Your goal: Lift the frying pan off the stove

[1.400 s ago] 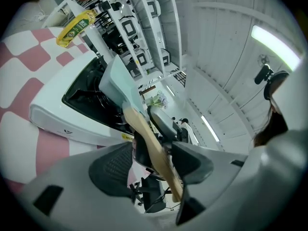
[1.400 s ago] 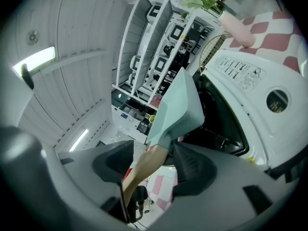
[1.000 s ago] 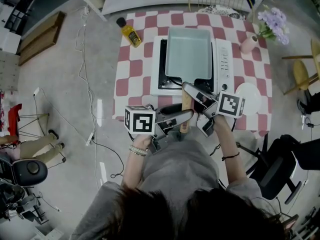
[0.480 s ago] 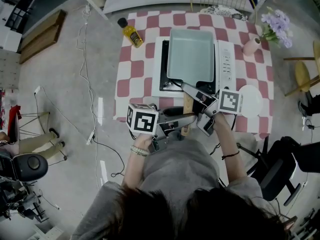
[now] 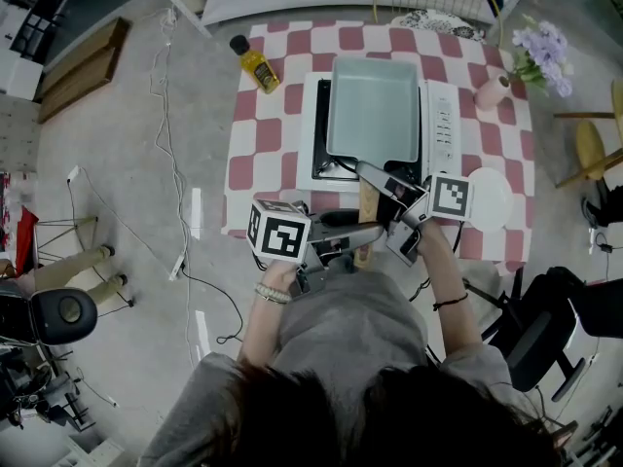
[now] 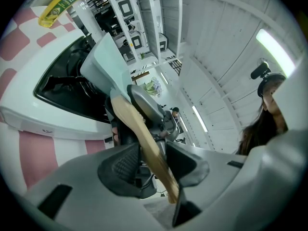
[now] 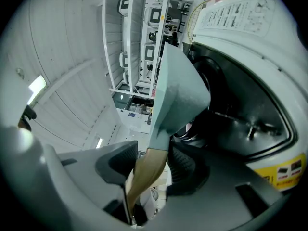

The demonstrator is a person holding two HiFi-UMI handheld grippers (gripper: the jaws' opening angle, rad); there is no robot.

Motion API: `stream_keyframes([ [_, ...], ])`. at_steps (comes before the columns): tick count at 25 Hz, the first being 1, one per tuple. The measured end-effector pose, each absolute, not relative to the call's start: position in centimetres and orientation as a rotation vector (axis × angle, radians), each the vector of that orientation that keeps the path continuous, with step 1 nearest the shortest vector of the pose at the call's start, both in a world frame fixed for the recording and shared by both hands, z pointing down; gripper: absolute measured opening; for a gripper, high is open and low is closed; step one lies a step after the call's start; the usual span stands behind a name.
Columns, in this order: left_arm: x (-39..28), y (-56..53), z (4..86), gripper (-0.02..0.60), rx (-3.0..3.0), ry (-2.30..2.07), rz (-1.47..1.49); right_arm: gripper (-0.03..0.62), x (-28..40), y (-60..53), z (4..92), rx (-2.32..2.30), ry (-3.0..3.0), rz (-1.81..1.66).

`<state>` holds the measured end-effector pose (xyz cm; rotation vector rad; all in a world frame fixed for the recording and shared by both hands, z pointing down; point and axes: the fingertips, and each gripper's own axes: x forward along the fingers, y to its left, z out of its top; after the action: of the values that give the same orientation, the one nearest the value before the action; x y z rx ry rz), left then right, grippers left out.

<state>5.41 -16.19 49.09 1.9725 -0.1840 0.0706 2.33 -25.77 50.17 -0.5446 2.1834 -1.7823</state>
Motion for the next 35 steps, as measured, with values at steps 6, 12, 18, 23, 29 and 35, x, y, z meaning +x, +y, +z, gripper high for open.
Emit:
stream_keyframes([
  [6,5.4,-16.2,49.2,0.184,1.987,-0.172,0.081,0.196,2.5,-25.8,50.4,-0.525,2.145,-1.795],
  [12,5.5,-16.0,49.0,0.186,2.026,-0.169,0.095,0.19,2.5,-25.8,50.4,-0.523,2.118,-1.79],
  [18,5.5,-15.9,49.0,0.186,2.049,-0.175,0.112,0.19,2.5,-25.8,50.3,-0.52,2.116,-1.778],
  [23,5.5,-15.9,48.8,0.184,2.07,-0.178,0.122,0.19,2.5,-25.9,49.8,-0.518,2.127,-1.751],
  [29,5.6,-15.9,47.9,0.186,2.1,-0.175,0.114,0.19,2.5,-25.8,48.4,-0.519,2.157,-1.709],
  [35,5.5,-16.2,47.0,0.184,2.133,-0.168,0.113,0.19,2.6,-26.2,47.2,-0.511,2.155,-1.673],
])
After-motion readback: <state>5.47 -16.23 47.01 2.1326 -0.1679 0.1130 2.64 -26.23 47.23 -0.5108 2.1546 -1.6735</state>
